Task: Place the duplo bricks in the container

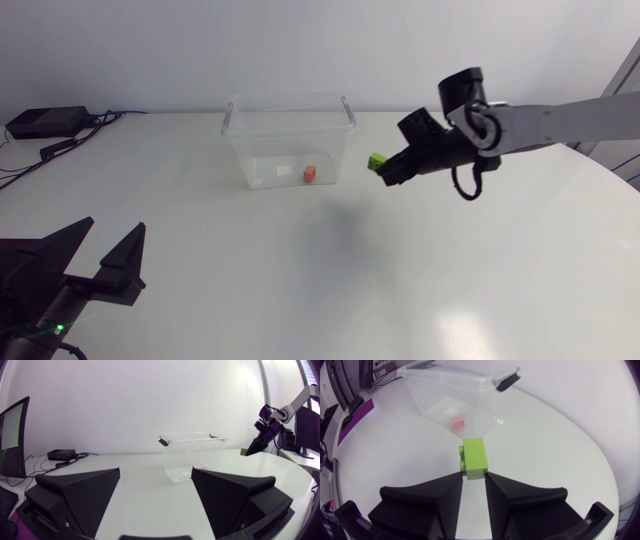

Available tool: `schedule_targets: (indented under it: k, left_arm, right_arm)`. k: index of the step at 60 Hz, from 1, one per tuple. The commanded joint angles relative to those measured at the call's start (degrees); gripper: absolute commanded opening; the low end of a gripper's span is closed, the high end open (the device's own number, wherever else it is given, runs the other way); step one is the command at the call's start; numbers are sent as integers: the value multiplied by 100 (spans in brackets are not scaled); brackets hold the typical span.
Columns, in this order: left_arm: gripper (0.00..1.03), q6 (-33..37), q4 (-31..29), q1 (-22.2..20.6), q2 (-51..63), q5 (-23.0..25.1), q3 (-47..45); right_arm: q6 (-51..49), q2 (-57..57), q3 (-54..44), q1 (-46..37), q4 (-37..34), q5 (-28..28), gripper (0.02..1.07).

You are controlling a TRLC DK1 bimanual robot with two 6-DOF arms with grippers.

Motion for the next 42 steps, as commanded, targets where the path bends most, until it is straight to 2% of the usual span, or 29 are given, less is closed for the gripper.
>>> schedule_targets:
  k: [1,11,23,25,26,28,29,30,31,42]
  left_arm:
    - [100,-16,58,-39,-58,-30,-102]
    - [100,-16,58,-39,-58,-30,-102]
    - [100,-16,58,-39,-58,-30,-102]
    - [100,-16,49,-39,-58,-30,-102]
    - [100,-16,58,-39,-58,-30,-102]
    - [100,-16,58,-39,-58,-30,-102]
    - [100,-16,58,-39,-58,-30,-102]
    - [100,-16,58,-39,-58,-30,-102]
    - [100,-16,58,-39,-58,-30,-102]
    - [100,-16,58,-39,-58,-30,-102]
  right_arm:
    - [78,-515,-12,-109,-286,-17,19]
    - [219,-832,726,66,-945,-43,19]
    - [438,162,2431,743,-1332,203,21]
    - [605,408,2792,778,-1394,309,29]
    - [737,540,2985,787,-1420,432,39]
    - [825,768,3275,787,-1569,546,74]
    - [834,856,3389,787,-1666,546,99]
    - [851,900,3451,787,-1719,537,107]
    - [869,918,3451,769,-1754,528,103]
    - [737,126,2027,532,-1112,537,102]
